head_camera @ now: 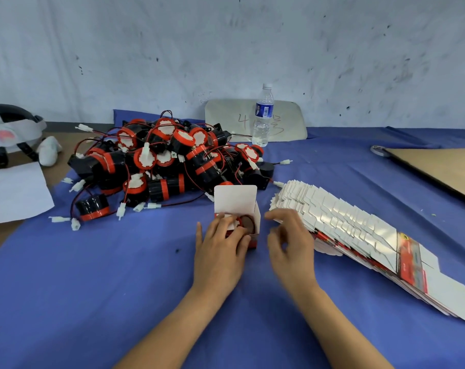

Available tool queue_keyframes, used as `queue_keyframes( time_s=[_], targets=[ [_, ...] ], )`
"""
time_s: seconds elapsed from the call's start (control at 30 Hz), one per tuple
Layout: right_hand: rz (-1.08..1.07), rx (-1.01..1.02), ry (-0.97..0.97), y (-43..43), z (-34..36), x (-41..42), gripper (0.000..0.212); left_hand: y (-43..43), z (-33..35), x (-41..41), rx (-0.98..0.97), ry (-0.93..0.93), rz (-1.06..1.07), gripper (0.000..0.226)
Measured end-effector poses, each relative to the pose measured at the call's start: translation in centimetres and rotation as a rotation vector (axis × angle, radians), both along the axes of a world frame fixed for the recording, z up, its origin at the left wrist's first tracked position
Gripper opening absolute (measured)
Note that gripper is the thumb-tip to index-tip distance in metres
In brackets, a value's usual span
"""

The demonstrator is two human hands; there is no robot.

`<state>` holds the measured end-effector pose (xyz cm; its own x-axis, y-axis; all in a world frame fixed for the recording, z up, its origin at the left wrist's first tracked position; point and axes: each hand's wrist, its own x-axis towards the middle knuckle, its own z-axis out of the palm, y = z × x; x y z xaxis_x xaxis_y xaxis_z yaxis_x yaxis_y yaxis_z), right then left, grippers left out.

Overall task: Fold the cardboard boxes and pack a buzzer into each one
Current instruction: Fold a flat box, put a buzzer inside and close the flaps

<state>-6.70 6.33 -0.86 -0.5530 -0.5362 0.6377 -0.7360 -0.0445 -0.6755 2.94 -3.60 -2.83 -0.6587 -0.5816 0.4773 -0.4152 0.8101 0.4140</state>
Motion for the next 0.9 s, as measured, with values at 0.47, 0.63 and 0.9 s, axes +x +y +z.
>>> queue_keyframes(
  time_s=[0.47, 0.63, 0.9],
  targets=[
    [0.076, 0.095, -0.239, -0.8, -0.8, -0.4, 0.025, -0.3, 0.0, 0.3, 0.126, 0.195, -0.182, 0.028],
    [0.157, -0.148, -0.417, 0.4, 0.2, -0.3, 0.019, -0.4, 0.2, 0.6, 0.301, 0.109, -0.467, 0.039],
    [0.063, -0.015, -0.336, -0.7, 0.7, 0.2, 0.027, -0.8, 0.3, 0.5, 0.283, 0.200, -0.569, 0.025]
  ],
)
